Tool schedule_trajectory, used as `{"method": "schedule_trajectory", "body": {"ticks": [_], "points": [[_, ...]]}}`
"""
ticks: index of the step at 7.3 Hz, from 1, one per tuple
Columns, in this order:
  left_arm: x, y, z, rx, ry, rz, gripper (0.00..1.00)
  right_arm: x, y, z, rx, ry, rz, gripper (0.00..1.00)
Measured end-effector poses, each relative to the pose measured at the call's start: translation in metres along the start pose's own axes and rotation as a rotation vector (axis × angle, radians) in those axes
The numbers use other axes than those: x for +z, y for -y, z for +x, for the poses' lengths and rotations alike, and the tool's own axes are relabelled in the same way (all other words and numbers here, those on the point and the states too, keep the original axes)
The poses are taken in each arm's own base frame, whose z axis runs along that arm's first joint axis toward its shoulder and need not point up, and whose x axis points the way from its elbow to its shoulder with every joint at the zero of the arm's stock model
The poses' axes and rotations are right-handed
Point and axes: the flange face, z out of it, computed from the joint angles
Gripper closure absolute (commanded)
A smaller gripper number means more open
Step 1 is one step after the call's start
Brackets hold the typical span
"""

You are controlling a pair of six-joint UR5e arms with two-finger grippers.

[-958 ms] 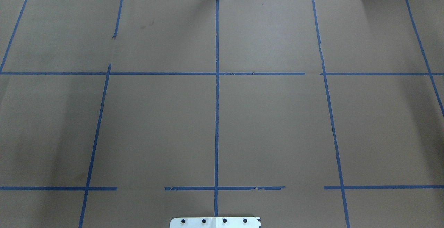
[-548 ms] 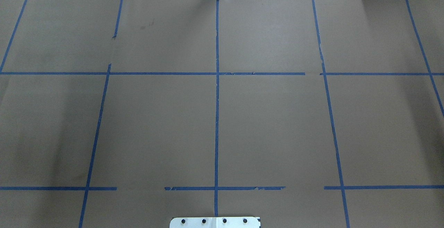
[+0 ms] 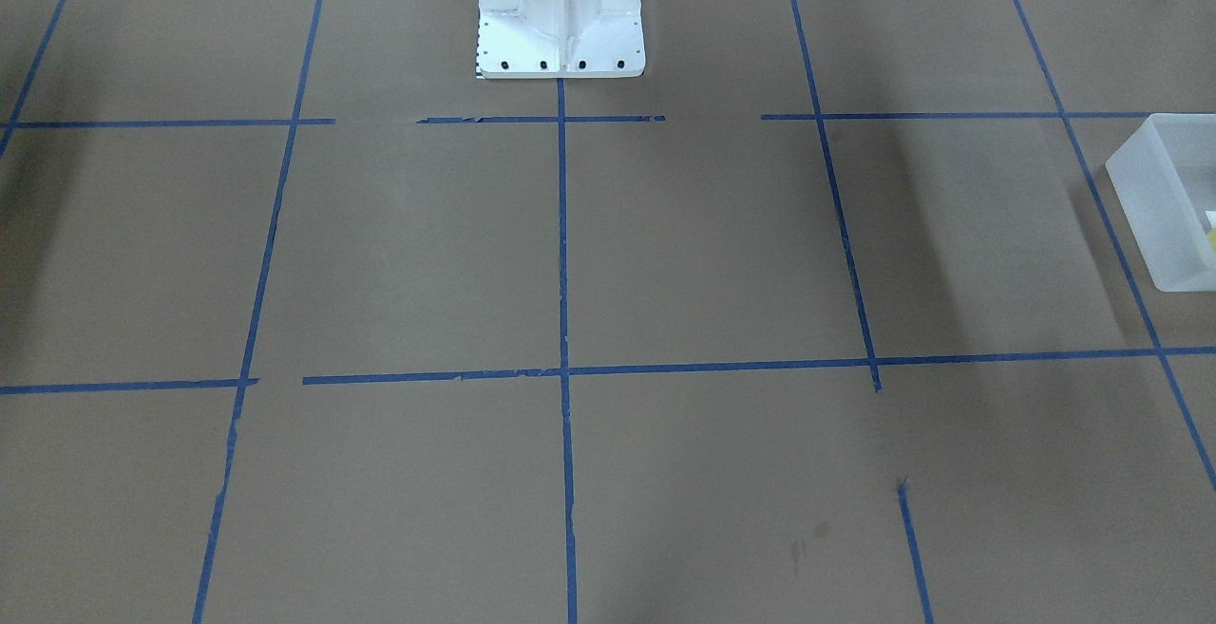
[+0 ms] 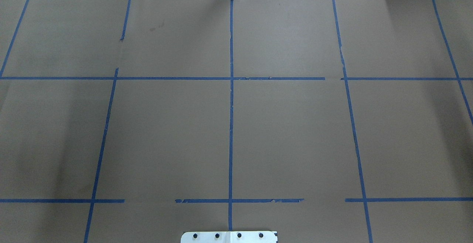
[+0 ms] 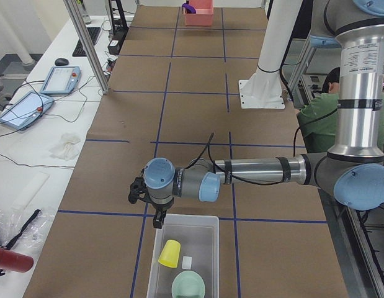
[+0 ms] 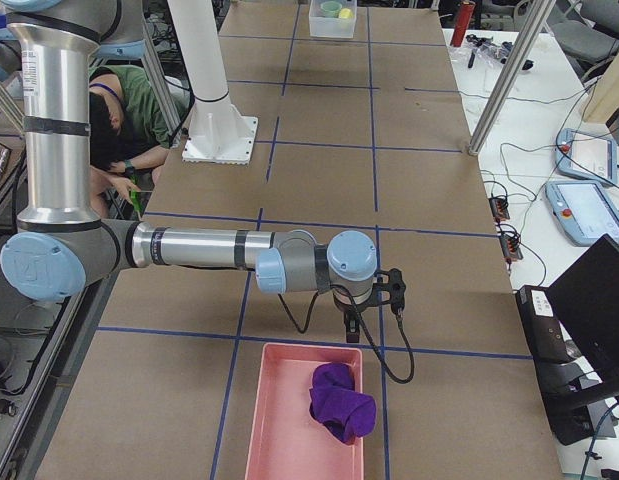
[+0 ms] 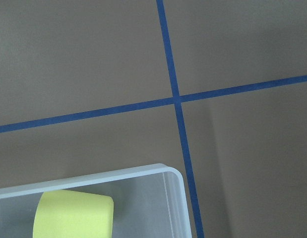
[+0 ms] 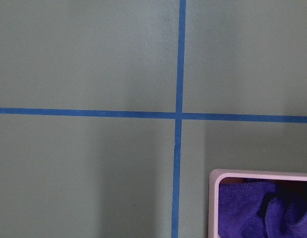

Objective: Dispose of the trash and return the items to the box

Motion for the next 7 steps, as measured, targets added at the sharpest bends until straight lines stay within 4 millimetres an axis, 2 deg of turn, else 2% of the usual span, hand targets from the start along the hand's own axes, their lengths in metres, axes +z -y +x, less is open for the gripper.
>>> {"method": "schedule_trajectory", "body": {"ticks": [7], "points": [[-0.0006,-0.0003,0.0007,-0.104,0.000,0.001,0.00,-0.0023,0.0009,-0.0027,-0.007,0.000,0.005,0.00]]}}
